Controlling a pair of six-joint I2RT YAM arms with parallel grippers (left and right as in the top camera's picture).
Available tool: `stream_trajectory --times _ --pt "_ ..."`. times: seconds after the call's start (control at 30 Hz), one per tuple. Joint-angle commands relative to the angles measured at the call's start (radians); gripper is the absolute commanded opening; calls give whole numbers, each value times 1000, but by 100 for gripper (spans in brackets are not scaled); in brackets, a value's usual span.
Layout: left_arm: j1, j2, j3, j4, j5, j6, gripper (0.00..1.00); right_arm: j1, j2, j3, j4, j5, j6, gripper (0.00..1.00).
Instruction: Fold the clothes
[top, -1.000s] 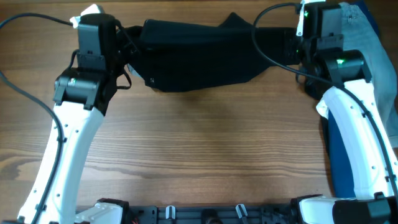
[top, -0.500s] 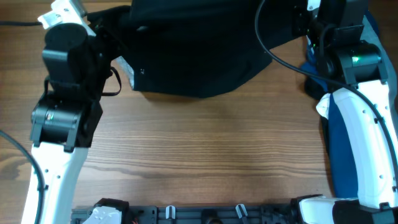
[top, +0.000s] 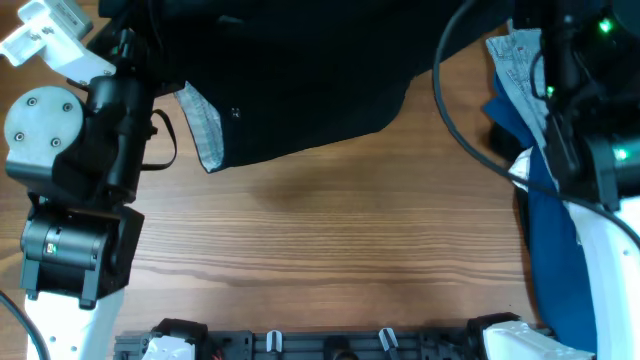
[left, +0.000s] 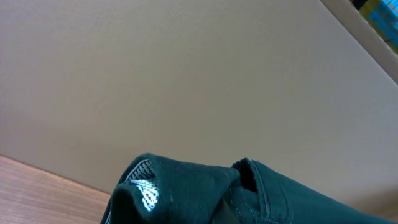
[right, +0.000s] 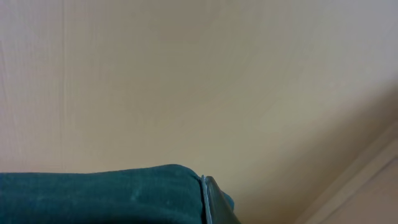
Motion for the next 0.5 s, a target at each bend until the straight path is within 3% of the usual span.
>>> stream_trajectory --times 0.0,0.3,0.47 --pt "20 -34 10 27 -127 27 4 -32 -71 29 -8 160 -8 4" --pt "-48 -56 10 201 -127 93 4 -32 -173 29 34 158 -12 4" --pt "-59 -54 10 227 -158 107 4 -32 -168 29 -56 144 11 4"
